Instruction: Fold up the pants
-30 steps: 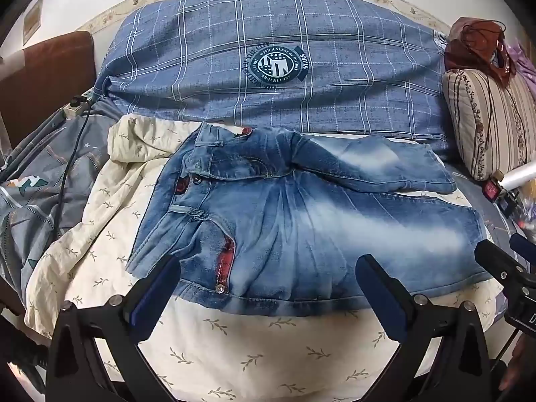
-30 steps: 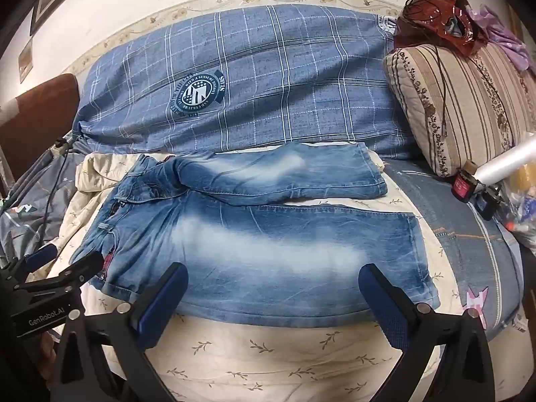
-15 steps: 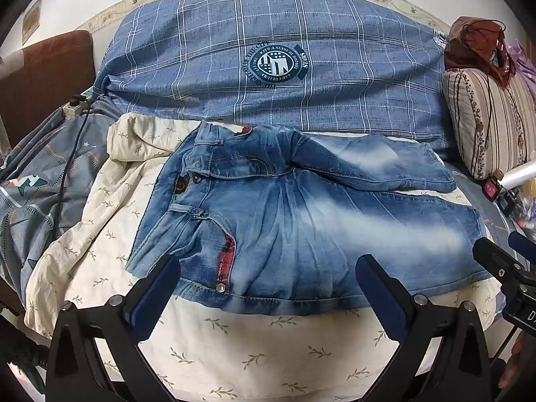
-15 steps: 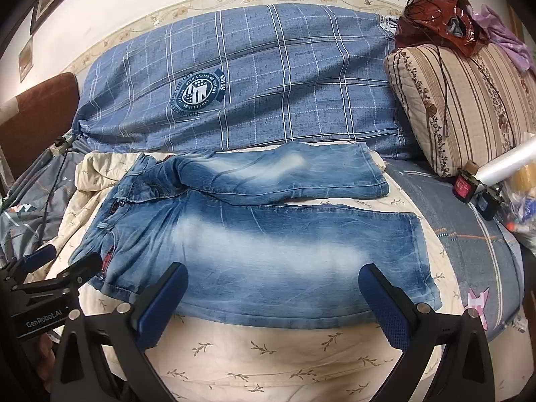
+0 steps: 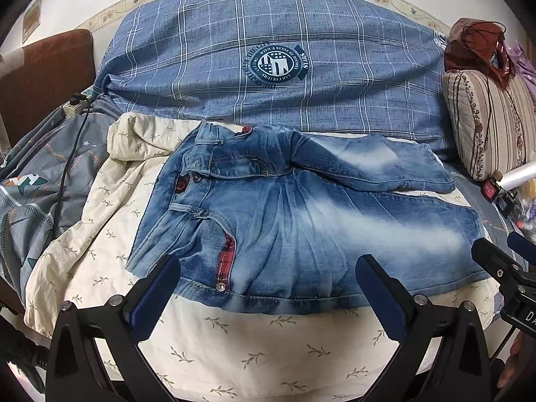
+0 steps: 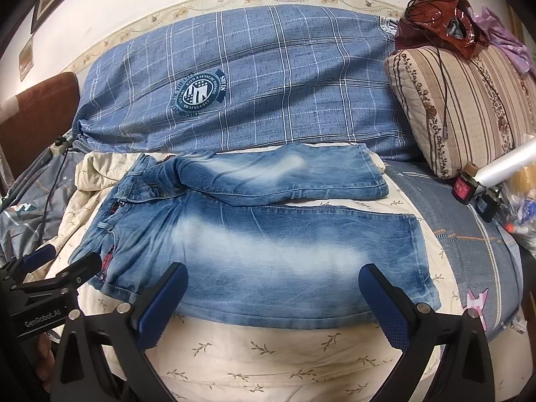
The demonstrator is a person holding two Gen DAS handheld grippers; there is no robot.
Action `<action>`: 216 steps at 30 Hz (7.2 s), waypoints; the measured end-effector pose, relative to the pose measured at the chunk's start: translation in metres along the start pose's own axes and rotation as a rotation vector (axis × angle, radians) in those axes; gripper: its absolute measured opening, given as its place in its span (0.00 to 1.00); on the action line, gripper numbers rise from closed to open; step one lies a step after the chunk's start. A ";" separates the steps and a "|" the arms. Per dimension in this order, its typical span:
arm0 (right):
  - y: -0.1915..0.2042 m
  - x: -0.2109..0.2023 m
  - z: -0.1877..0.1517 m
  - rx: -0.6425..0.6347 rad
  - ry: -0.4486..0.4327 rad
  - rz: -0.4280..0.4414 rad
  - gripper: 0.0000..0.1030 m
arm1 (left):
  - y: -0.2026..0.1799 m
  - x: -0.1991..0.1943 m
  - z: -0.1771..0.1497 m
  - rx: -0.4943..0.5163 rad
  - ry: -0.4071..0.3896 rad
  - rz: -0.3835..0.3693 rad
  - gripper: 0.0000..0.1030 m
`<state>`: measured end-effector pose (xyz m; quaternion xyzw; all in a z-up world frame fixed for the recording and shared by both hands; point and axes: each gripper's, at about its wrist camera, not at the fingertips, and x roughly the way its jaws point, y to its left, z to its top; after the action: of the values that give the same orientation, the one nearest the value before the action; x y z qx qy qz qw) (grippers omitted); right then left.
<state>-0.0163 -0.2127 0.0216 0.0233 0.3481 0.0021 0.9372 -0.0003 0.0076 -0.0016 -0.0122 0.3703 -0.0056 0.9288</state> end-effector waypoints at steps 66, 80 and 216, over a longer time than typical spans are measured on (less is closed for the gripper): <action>-0.208 0.075 -0.061 0.902 0.261 0.156 0.67 | 0.168 0.088 -0.034 -0.774 0.292 -0.114 0.99; -0.210 0.077 -0.054 0.766 0.270 0.047 0.08 | 0.171 0.087 -0.023 -0.701 0.288 -0.038 0.20; -0.221 0.086 0.084 0.421 0.092 0.077 0.05 | 0.184 0.036 0.103 -0.387 0.081 -0.287 0.17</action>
<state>0.1014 -0.4358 0.0191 0.2316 0.3822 -0.0338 0.8939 0.0970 0.1924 0.0429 -0.2422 0.3958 -0.0669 0.8833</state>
